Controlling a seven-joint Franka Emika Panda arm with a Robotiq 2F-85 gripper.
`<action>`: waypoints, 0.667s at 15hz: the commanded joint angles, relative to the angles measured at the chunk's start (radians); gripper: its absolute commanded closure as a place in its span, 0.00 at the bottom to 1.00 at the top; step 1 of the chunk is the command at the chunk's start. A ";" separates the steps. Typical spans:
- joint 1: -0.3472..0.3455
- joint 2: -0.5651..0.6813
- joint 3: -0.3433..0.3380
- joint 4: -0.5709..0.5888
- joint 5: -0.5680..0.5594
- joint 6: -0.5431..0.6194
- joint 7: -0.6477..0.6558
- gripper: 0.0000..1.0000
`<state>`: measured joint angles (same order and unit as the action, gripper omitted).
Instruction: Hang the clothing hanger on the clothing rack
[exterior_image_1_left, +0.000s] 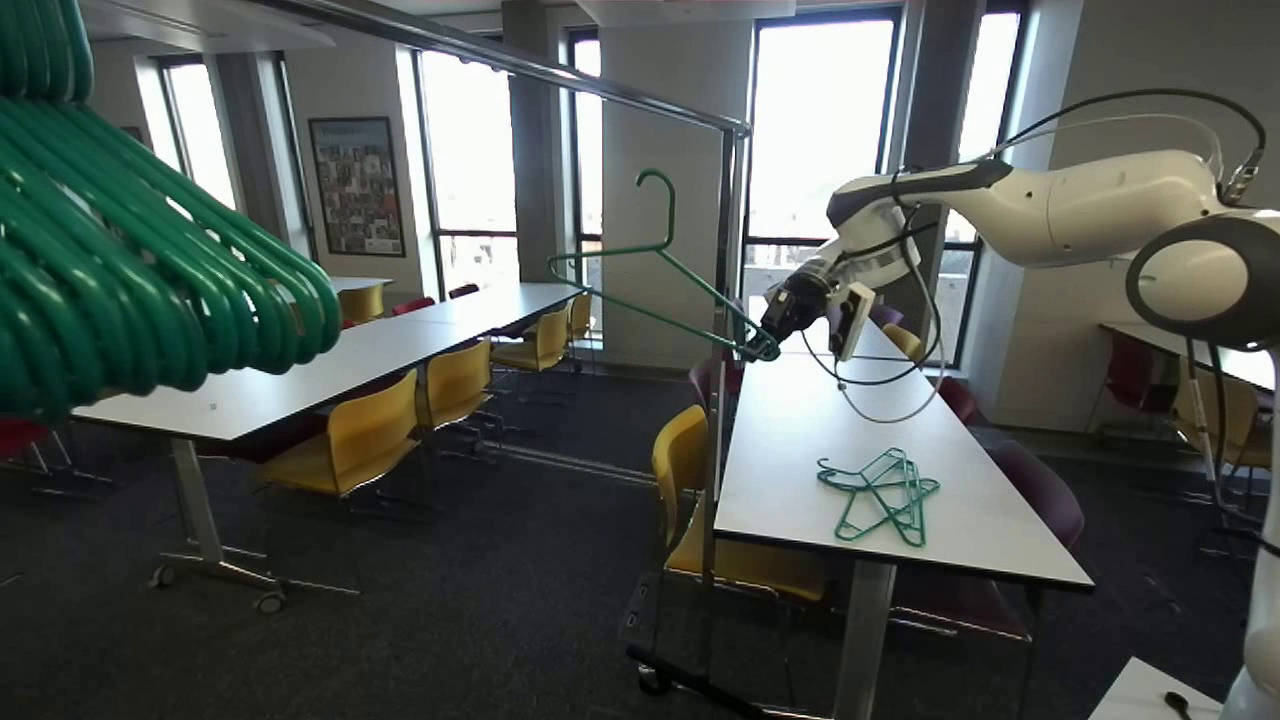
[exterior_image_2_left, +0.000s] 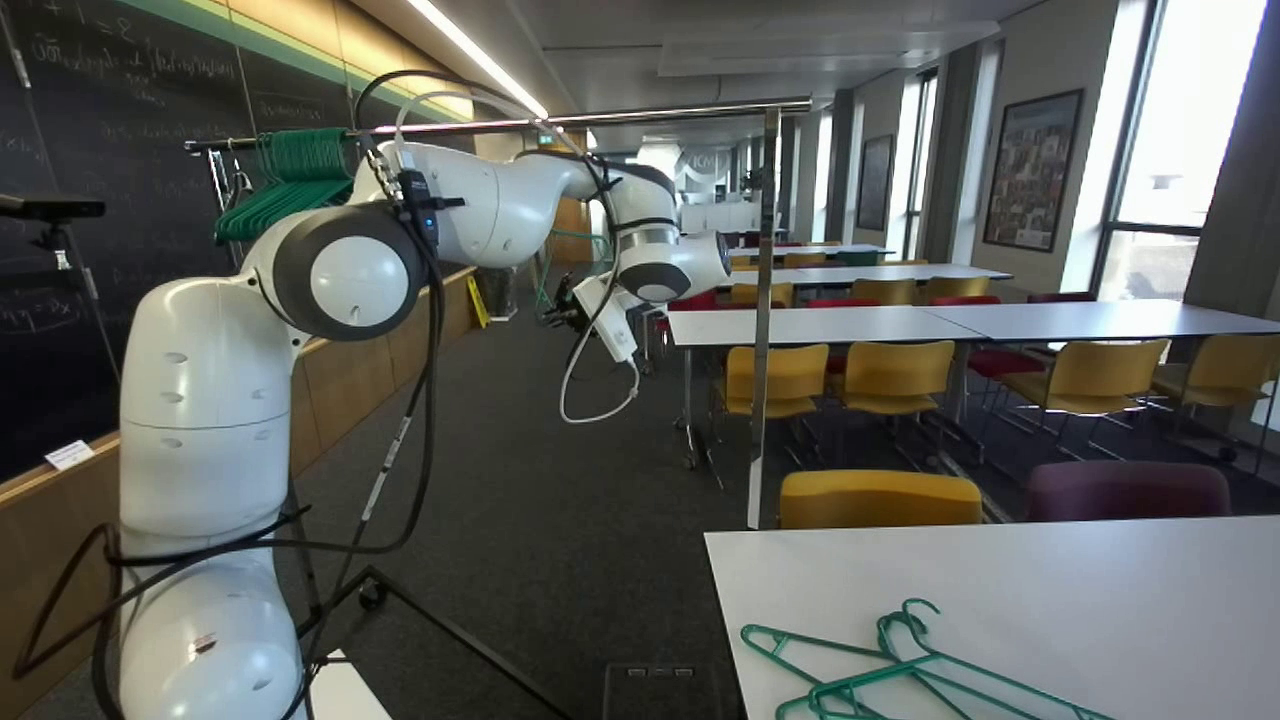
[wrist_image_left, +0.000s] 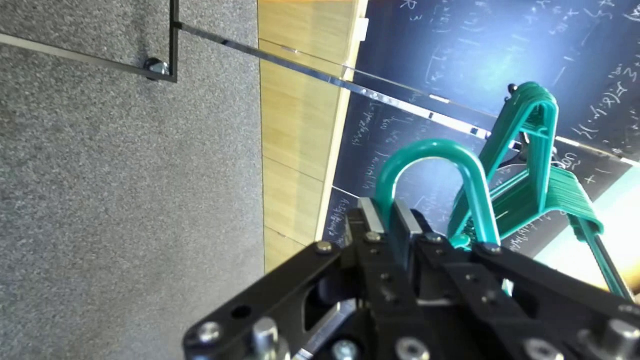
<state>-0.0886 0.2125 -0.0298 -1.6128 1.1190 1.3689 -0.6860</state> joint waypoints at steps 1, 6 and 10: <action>-0.011 0.021 0.008 0.121 0.099 -0.043 0.061 0.97; -0.021 0.049 0.004 0.238 0.212 -0.034 0.113 0.97; -0.029 0.076 0.005 0.291 0.271 -0.036 0.148 0.97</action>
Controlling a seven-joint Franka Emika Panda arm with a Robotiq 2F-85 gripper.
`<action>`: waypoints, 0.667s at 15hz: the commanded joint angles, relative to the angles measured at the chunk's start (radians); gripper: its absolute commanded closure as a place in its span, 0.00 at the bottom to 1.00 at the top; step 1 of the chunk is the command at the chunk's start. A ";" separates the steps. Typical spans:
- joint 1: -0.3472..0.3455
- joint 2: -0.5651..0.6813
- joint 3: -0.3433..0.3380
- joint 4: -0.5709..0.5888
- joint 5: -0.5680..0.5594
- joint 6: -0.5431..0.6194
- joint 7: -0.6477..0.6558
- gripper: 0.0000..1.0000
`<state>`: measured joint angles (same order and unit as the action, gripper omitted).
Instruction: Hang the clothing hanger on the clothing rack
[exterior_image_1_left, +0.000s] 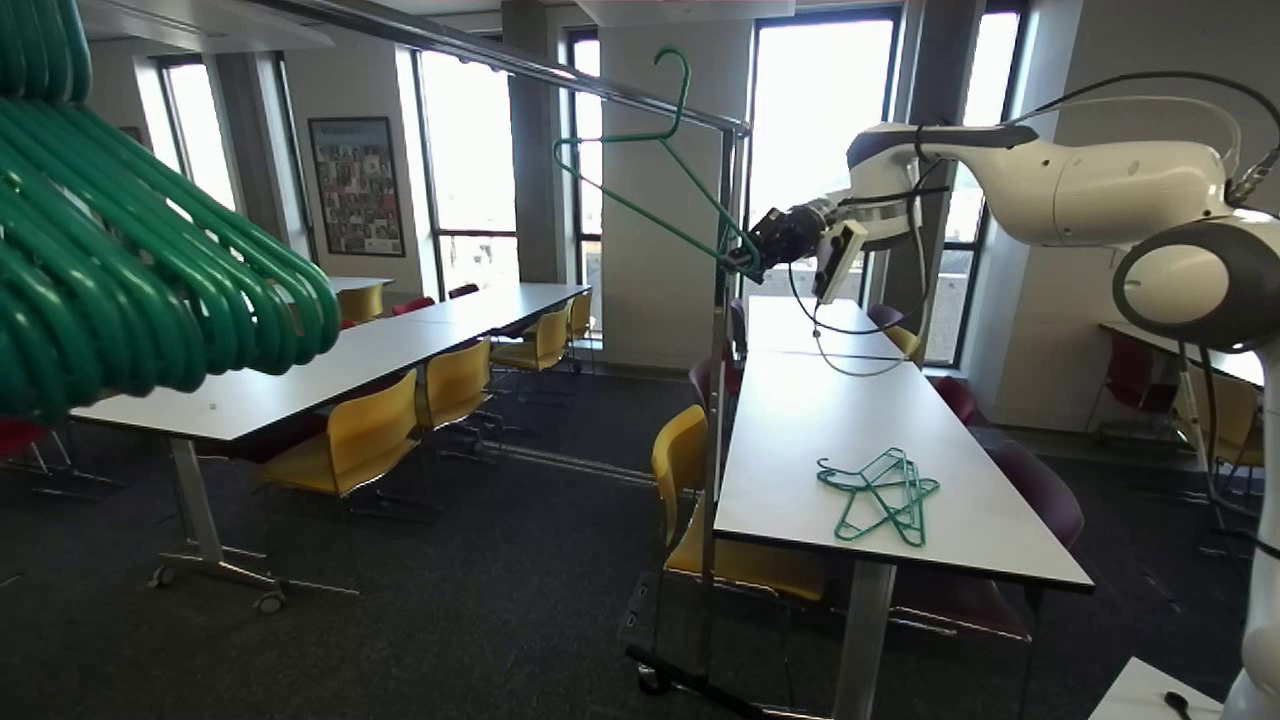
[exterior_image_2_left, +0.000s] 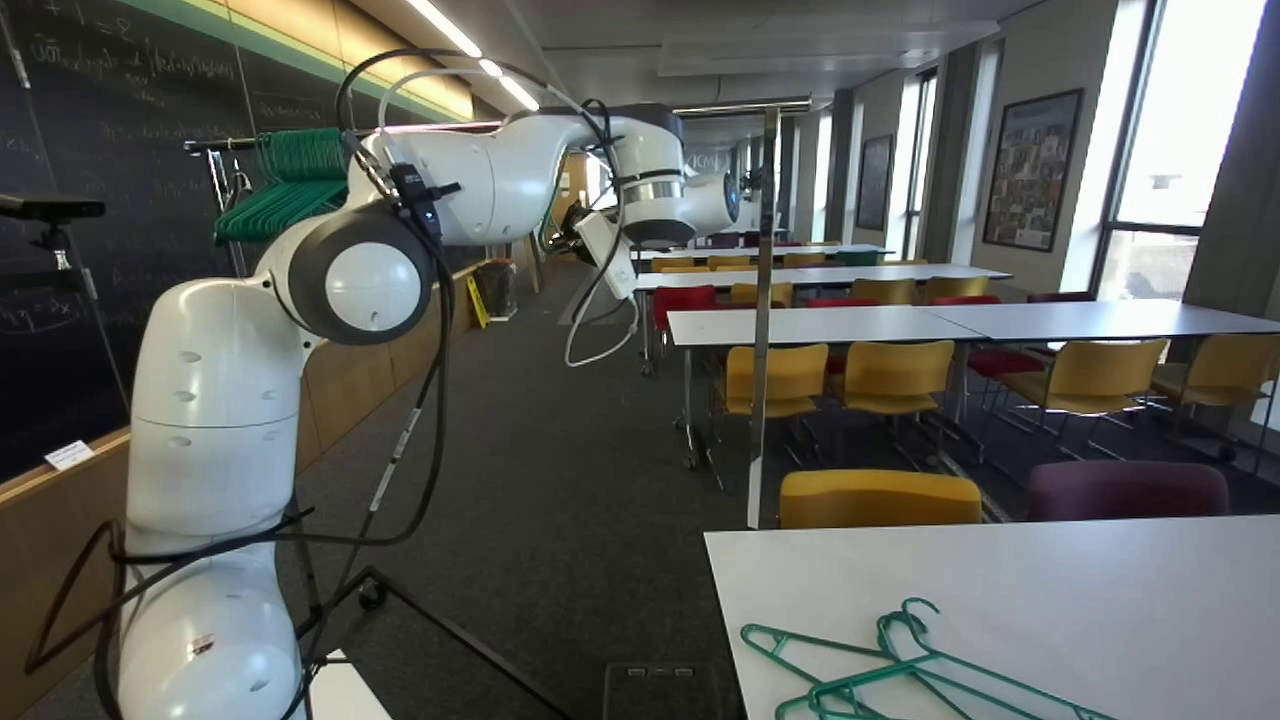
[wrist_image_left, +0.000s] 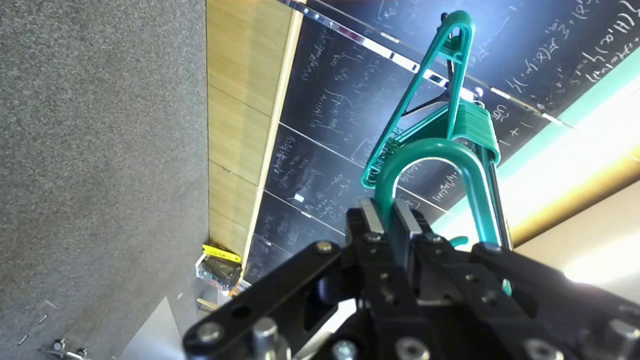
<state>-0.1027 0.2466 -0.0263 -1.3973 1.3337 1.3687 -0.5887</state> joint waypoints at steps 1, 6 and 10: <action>-0.013 0.048 0.002 0.084 0.060 -0.038 0.083 0.97; 0.001 0.077 -0.001 0.130 0.002 -0.039 0.322 0.97; -0.011 0.094 0.009 0.146 0.032 -0.108 0.432 0.97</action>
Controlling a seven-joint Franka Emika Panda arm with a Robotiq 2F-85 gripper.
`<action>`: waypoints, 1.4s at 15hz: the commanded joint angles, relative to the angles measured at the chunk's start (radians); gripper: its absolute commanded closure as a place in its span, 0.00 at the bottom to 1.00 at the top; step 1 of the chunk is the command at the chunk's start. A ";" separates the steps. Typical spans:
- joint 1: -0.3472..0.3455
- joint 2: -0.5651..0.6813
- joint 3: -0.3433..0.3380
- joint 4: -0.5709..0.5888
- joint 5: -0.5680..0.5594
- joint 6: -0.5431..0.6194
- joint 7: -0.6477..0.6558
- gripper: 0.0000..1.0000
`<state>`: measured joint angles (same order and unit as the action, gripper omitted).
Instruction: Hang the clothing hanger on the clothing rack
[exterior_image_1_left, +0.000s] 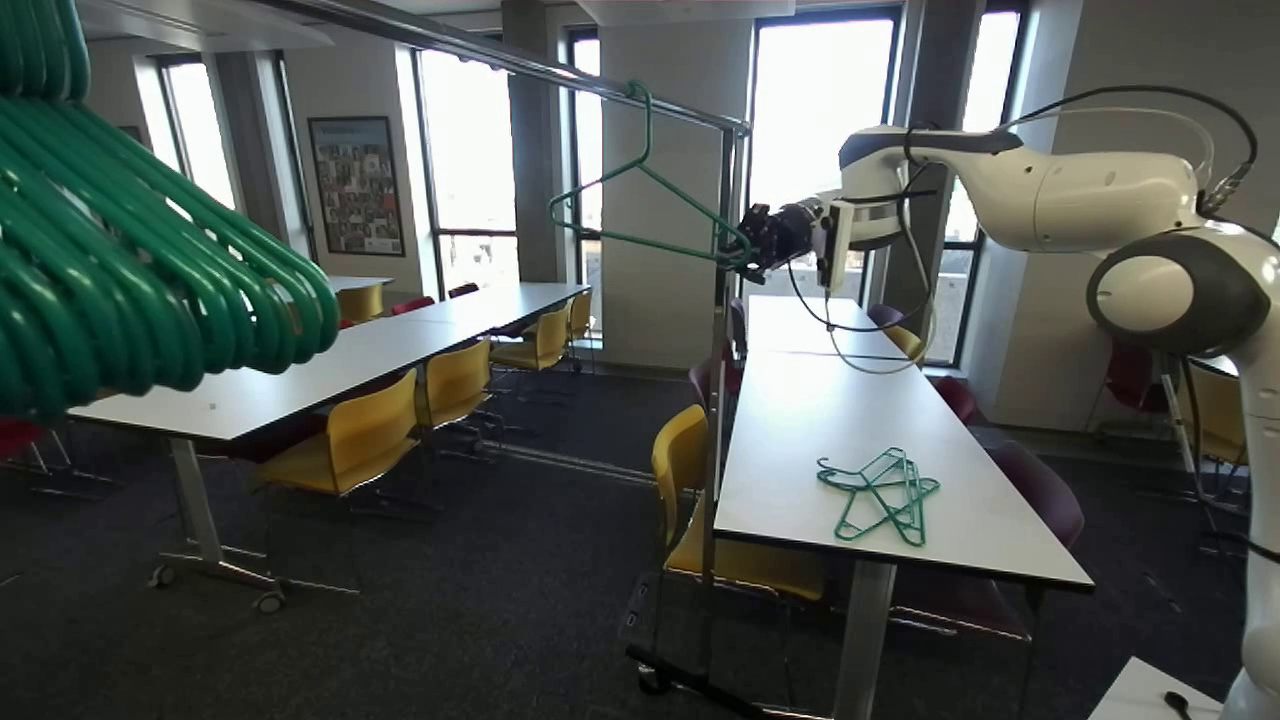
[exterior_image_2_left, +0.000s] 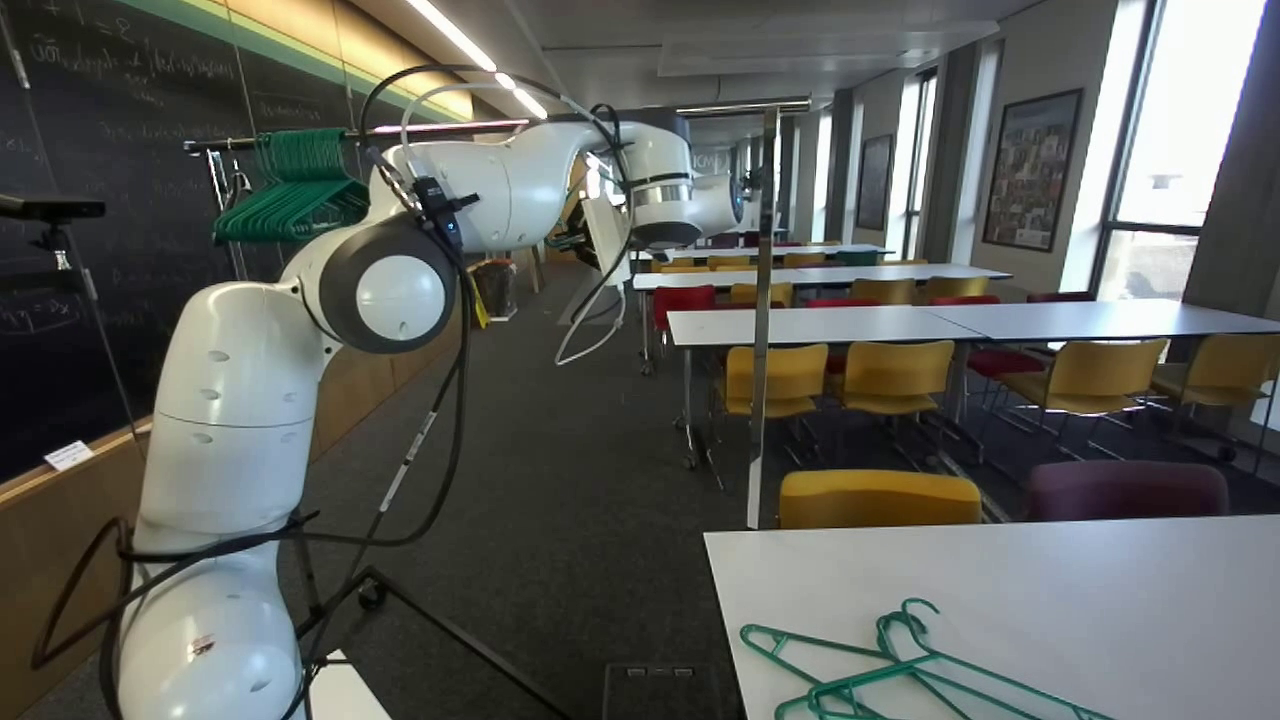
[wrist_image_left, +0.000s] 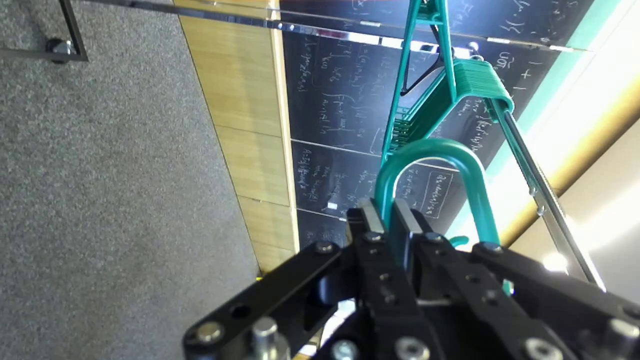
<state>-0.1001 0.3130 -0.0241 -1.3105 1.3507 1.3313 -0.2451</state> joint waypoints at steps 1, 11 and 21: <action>-0.014 0.030 0.006 0.064 0.020 -0.084 0.100 0.97; -0.009 -0.008 -0.016 0.023 -0.013 -0.057 0.074 0.26; -0.010 -0.171 -0.106 -0.263 -0.368 0.218 -0.084 0.00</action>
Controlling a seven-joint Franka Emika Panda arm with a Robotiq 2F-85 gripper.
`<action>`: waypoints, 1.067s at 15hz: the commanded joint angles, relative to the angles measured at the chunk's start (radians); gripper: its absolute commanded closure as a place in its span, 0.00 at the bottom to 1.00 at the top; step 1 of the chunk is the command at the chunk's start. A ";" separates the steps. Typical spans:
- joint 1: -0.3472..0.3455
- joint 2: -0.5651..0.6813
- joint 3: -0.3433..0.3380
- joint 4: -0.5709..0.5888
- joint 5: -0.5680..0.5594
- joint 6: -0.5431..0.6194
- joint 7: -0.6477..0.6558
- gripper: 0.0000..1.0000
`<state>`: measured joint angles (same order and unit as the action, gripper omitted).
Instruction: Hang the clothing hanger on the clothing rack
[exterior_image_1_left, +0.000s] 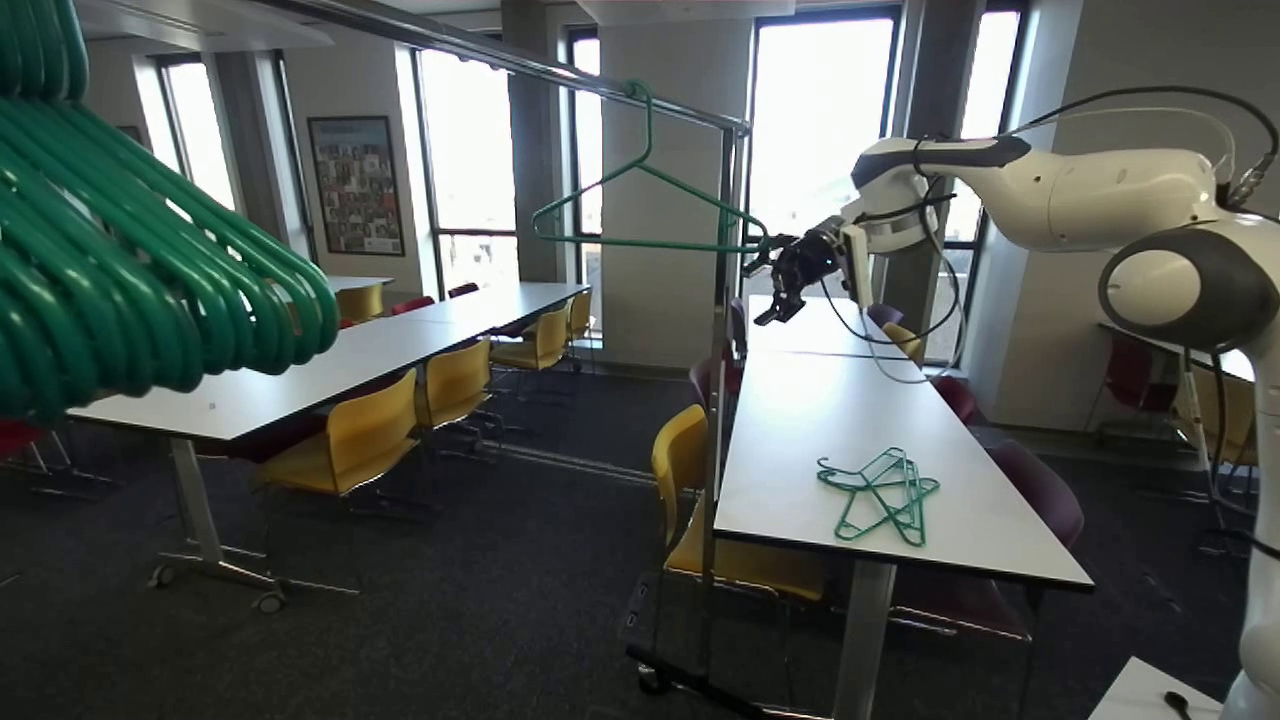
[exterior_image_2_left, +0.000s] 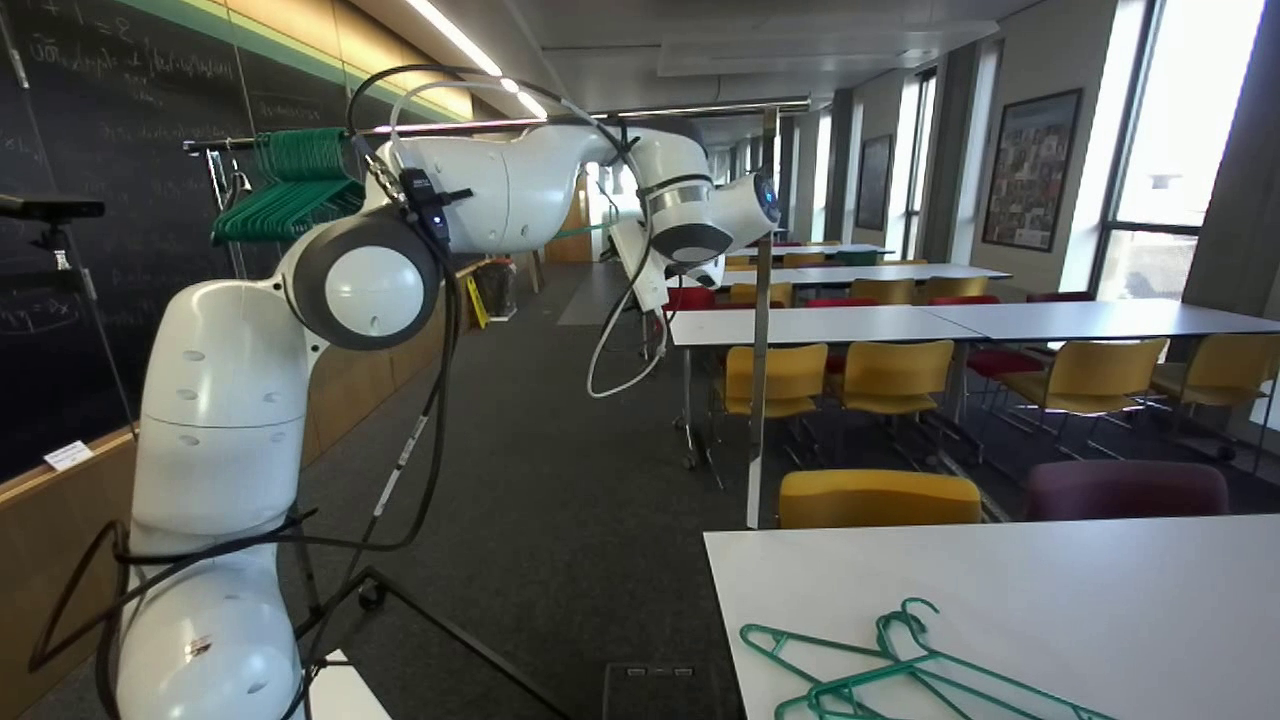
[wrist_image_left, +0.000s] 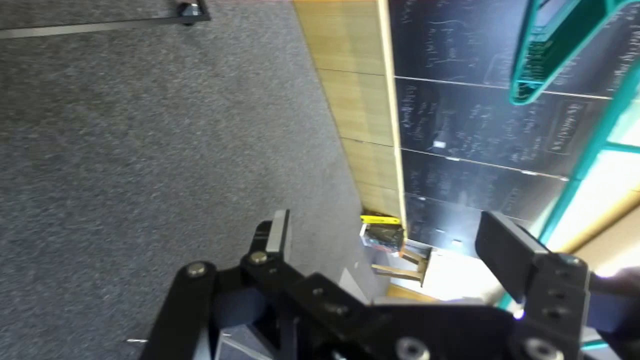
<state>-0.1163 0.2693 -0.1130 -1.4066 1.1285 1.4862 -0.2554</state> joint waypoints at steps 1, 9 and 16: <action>0.004 -0.149 -0.020 -0.200 -0.218 0.073 -0.092 0.00; 0.017 -0.299 0.005 -0.428 -0.782 0.146 -0.098 0.00; 0.070 -0.357 0.066 -0.550 -1.187 0.253 -0.053 0.00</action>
<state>-0.0669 -0.0210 -0.0710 -1.8699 0.0695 1.6585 -0.3433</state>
